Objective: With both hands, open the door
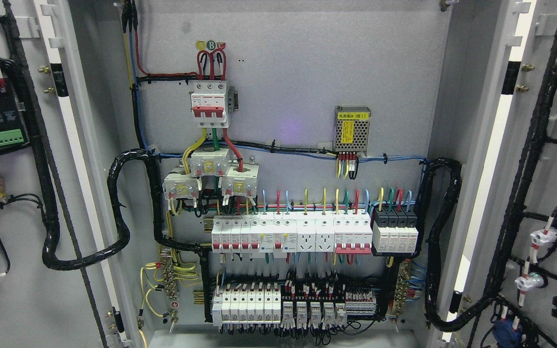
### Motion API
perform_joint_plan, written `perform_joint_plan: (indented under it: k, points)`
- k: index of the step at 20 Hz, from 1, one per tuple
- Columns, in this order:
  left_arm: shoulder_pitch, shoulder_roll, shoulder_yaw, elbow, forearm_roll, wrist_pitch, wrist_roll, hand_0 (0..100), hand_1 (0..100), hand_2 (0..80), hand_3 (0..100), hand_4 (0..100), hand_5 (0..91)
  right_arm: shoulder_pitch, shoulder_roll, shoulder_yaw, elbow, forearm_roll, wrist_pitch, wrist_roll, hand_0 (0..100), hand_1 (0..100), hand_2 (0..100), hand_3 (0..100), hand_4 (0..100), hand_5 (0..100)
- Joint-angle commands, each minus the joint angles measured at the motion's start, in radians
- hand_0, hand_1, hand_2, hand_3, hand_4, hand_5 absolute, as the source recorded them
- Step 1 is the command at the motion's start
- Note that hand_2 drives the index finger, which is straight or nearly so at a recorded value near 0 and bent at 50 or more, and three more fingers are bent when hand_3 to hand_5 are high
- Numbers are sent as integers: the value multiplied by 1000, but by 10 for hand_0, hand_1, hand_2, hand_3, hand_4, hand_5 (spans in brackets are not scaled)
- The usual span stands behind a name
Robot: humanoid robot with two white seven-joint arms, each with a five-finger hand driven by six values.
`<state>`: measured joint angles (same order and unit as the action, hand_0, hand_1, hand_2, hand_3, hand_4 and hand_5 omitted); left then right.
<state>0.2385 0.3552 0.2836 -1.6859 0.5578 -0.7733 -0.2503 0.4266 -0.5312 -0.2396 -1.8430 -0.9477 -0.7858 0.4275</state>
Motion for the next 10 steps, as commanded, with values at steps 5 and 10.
perform_joint_plan:
  k: [5, 10]
  points:
    - [120, -183, -216, -175, -245, -259, 0, 0, 0, 0, 0, 0, 0, -32, -39, 230, -16, 12, -75, 7, 386, 0, 0, 0, 0, 0]
    - [194, -252, -279, -170, -358, -253, 0, 0, 0, 0, 0, 0, 0, -29, -29, 429, 31, 127, -72, 8, 386, 0, 0, 0, 0, 0]
